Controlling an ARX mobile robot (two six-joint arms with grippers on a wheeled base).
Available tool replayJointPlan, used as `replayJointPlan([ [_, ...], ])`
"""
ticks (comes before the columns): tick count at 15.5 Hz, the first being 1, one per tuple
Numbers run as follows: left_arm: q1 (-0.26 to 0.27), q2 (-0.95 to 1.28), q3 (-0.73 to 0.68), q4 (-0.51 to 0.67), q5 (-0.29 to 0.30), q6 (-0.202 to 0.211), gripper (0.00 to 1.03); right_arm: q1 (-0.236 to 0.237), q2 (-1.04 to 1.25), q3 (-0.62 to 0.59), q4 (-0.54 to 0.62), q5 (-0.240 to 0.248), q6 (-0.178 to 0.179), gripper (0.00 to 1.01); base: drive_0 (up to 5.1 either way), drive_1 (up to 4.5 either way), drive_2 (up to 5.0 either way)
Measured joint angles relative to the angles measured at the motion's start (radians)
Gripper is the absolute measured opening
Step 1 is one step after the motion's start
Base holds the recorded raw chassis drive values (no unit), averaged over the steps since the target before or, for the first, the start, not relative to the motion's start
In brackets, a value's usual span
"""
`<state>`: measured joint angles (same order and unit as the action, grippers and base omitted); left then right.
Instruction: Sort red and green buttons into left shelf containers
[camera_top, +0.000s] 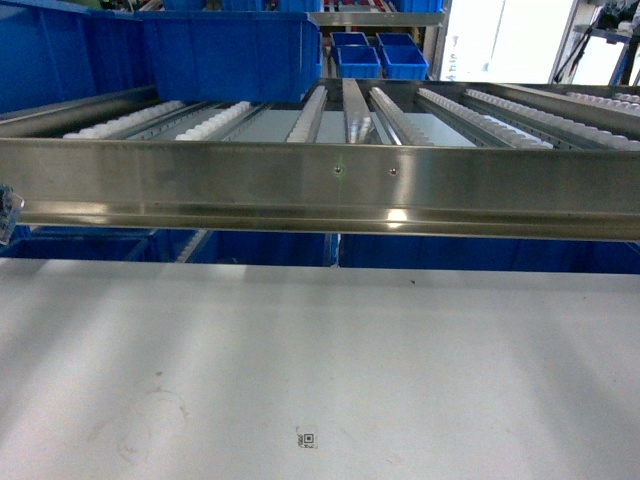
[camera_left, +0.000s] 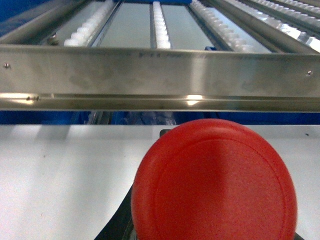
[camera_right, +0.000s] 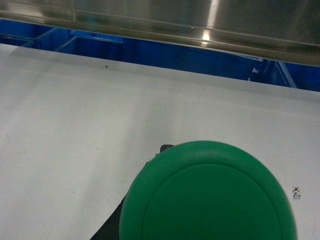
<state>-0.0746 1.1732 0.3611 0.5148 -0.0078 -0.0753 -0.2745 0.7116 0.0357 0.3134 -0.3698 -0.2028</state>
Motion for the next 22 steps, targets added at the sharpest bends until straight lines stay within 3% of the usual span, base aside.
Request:
replayJointPlan([
  [4,-0.114,-0.251,-0.042,-0.179,-0.136,0.016,0.26,0.000,0.000,0.000,0.000,0.000,0.000,0.26,0.0,0.00,0.0],
  [9,-0.211,-0.421,-0.082,-0.324,-0.280,-0.005,0.26,0.000,0.000,0.000,0.000,0.000,0.000,0.26,0.0,0.00,0.0],
  [13,-0.212,-0.372,-0.081,-0.267,-0.257,0.001,0.26,0.000,0.000,0.000,0.000,0.000,0.000,0.26,0.0,0.00,0.0],
  [22,-0.211,-0.372,-0.081,-0.266,-0.253,0.003,0.26,0.000,0.000,0.000,0.001,0.003,0.000,0.26,-4.3,0.36,4.3],
])
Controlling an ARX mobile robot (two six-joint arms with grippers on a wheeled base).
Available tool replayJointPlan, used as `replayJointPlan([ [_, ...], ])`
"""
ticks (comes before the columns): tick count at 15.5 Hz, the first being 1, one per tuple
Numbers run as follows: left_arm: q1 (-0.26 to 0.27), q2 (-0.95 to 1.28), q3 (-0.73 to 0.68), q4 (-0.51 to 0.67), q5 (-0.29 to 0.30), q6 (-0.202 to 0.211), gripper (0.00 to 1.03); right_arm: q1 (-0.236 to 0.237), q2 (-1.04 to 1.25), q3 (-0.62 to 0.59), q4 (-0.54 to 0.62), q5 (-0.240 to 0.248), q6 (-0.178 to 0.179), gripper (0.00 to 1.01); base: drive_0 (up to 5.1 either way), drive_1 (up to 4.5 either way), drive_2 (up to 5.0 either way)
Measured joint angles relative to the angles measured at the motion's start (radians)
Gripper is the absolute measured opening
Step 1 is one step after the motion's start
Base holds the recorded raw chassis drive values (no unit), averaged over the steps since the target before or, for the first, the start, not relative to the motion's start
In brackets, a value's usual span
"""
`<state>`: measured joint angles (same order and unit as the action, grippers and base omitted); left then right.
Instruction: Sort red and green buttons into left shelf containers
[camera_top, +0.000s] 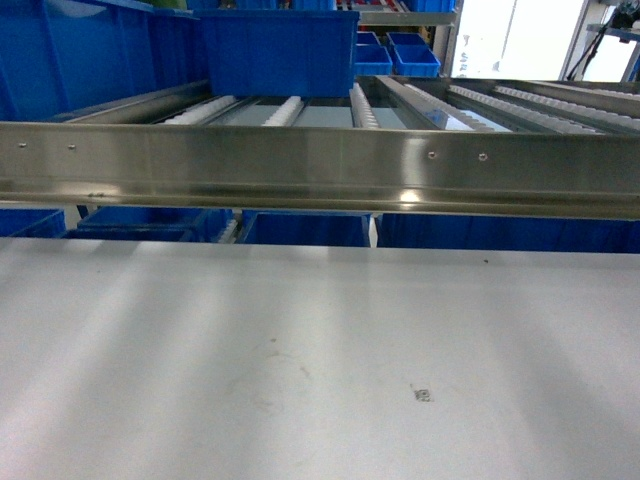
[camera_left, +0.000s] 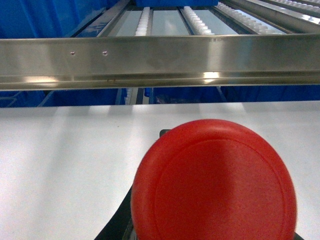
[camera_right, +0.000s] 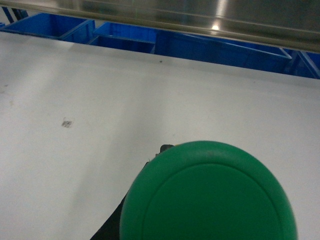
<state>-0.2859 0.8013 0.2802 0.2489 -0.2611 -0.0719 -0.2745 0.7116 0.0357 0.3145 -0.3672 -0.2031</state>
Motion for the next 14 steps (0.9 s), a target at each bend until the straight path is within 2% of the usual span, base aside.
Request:
replayJointPlan([
  [6,0.000,-0.001,0.000,0.001,-0.001,0.000,0.26,0.000,0.000,0.000,0.000,-0.001,0.000,0.26,-4.6,0.58,3.9],
  [14,0.000,-0.001,0.000,0.000,-0.001,0.000,0.26,0.000,0.000,-0.001,-0.002,0.000,0.000,0.26,-4.9,2.46,2.5],
])
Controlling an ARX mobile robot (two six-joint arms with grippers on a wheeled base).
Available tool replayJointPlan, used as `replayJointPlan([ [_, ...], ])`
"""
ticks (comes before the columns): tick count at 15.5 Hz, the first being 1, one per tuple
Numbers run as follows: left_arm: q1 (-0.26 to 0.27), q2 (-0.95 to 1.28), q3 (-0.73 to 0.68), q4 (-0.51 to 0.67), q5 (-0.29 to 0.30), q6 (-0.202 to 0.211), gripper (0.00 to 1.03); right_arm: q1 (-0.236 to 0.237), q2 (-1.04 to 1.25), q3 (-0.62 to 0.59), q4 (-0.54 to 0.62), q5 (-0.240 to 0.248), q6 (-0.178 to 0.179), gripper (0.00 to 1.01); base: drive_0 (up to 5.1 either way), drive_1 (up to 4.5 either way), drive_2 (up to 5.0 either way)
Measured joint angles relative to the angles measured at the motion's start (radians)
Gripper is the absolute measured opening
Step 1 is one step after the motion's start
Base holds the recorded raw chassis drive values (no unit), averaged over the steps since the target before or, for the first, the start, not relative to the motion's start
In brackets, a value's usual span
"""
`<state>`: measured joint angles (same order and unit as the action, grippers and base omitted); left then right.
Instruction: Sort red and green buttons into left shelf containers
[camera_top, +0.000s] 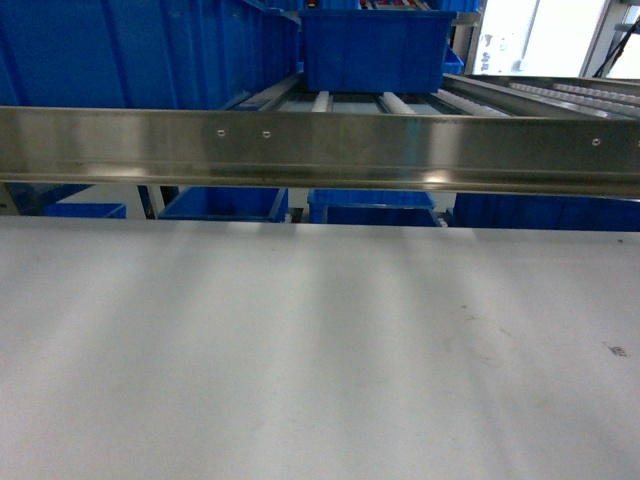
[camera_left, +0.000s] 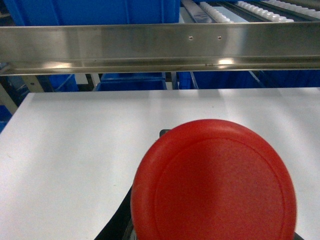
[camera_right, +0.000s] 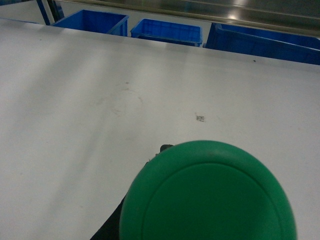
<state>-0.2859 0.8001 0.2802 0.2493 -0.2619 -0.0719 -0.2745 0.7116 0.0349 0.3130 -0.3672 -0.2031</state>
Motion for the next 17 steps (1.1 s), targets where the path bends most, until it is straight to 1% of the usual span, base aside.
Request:
replayJointPlan([
  [17,0.000,-0.001,0.000,0.000,0.000,0.000,0.26,0.000,0.000,-0.001,0.000,0.000,0.000,0.26,-5.0,2.46,2.5],
])
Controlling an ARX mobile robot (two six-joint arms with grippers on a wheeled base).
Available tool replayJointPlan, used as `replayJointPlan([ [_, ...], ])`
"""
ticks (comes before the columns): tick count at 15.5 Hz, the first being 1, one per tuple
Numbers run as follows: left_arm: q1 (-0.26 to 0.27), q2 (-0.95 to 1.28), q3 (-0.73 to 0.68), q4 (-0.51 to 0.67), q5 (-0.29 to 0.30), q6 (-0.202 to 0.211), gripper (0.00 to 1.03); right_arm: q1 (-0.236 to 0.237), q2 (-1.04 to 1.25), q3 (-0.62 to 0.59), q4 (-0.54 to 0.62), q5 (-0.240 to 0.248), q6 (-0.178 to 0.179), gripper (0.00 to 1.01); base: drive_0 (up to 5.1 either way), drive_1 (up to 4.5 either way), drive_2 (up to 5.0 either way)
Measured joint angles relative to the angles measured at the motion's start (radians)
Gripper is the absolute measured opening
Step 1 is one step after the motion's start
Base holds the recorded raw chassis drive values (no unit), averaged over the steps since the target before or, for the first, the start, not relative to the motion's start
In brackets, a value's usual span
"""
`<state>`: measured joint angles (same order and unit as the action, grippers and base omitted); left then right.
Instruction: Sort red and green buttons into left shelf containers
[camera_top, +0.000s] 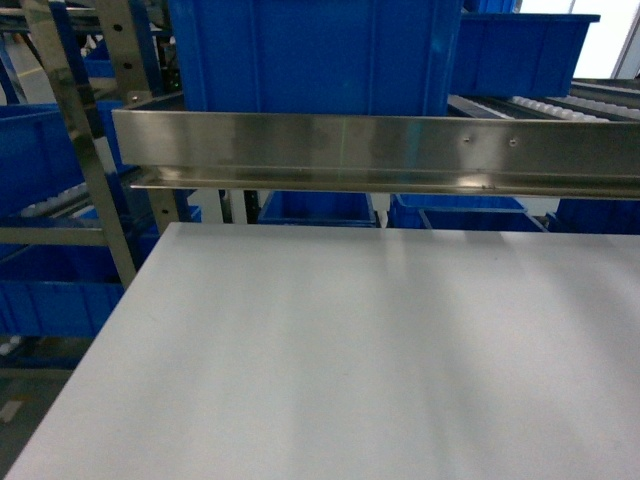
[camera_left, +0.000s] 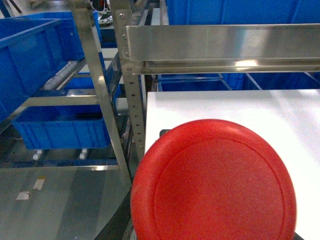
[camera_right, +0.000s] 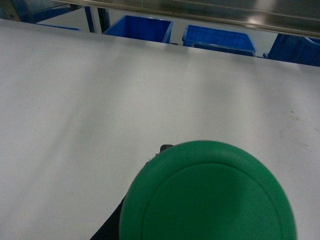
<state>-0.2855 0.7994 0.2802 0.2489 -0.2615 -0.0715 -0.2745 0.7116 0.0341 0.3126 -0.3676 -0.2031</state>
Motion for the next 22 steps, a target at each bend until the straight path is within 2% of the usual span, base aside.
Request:
replayJointPlan([
  [22,0.000,0.000,0.000,0.002,-0.001,0.000,0.26,0.000,0.000,-0.002,0.000,0.000,0.000,0.26,-5.0,2.49,2.5],
])
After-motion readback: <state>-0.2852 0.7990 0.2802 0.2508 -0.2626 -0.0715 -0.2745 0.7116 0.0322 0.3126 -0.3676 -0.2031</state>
